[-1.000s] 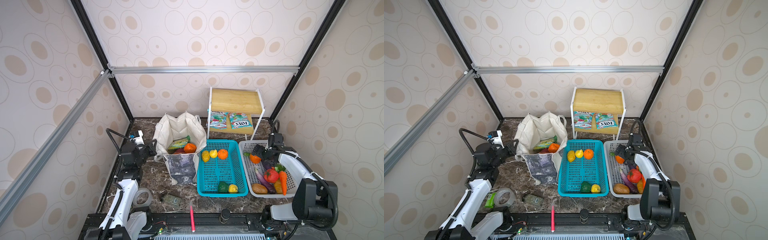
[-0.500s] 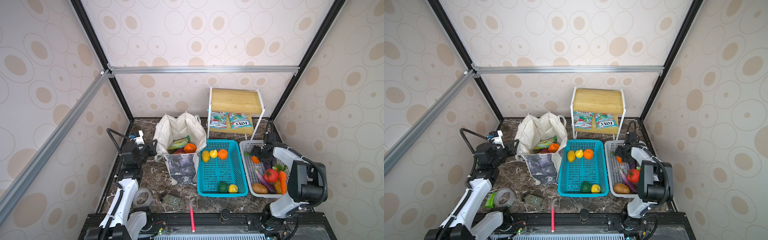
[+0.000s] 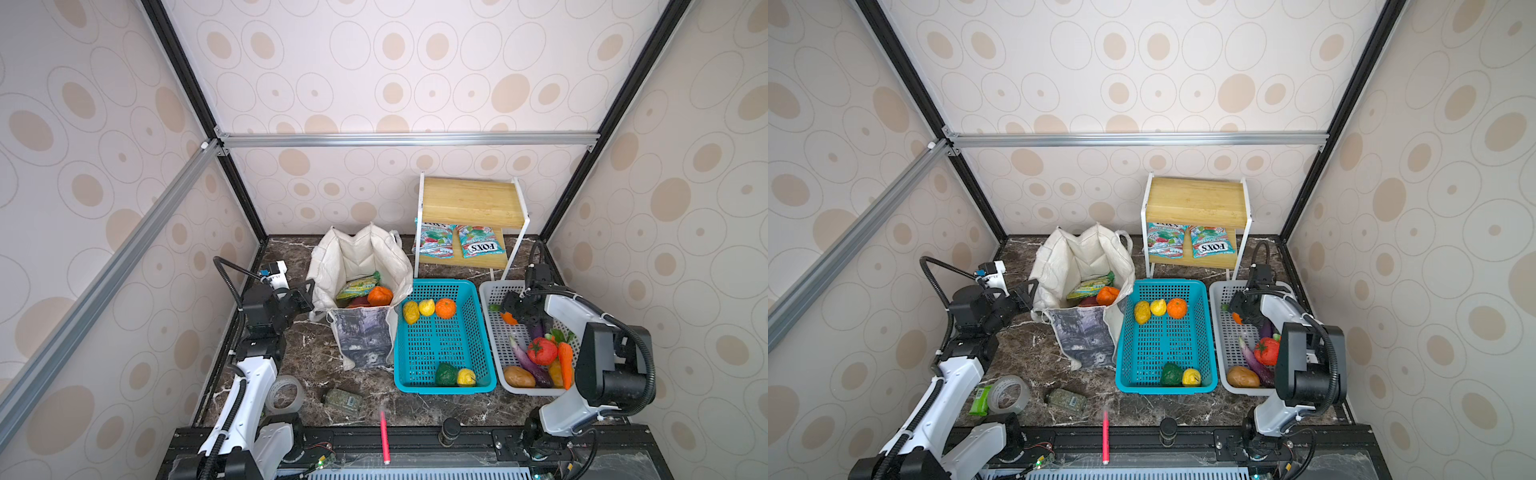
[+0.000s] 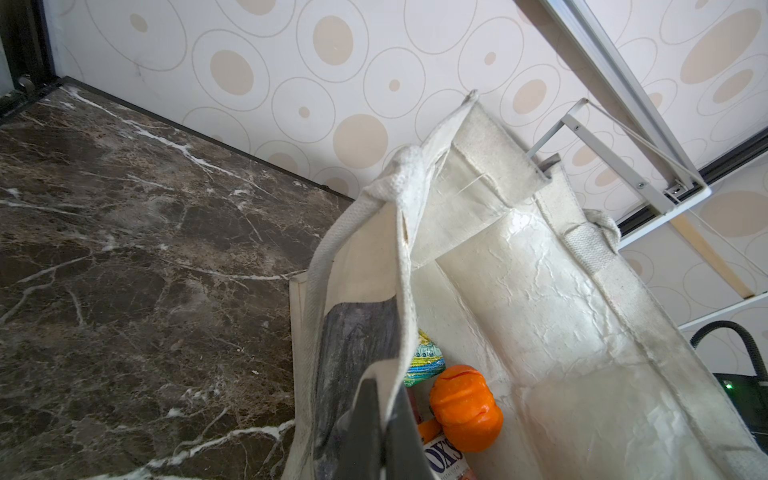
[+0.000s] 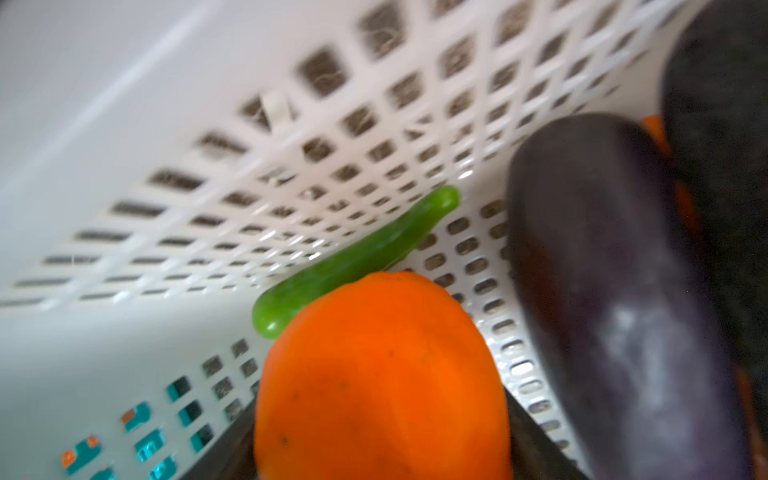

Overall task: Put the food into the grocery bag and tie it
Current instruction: 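Lower the right gripper into the white basket and grasp the orange fruit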

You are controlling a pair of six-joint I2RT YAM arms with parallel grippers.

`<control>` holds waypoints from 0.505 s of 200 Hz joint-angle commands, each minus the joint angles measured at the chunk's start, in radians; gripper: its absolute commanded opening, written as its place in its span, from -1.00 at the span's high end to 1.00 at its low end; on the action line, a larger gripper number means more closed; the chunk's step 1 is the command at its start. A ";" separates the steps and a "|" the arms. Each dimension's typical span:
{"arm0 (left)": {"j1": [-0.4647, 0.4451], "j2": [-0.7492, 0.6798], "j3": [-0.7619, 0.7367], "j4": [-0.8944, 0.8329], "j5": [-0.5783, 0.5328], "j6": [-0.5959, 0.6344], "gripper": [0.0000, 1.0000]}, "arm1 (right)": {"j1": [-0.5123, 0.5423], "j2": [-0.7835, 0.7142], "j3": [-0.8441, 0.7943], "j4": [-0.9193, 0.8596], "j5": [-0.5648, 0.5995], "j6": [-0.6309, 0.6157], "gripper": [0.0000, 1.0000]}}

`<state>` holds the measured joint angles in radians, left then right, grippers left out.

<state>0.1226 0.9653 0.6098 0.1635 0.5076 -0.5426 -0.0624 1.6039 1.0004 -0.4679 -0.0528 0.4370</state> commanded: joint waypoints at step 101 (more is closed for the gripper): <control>0.005 0.000 0.005 0.016 0.007 -0.006 1.00 | 0.129 -0.092 -0.128 0.003 -0.017 0.048 -0.38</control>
<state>0.1226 0.9653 0.6098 0.1635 0.5076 -0.5430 0.0357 1.5406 0.9058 -0.4625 -0.0612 0.4660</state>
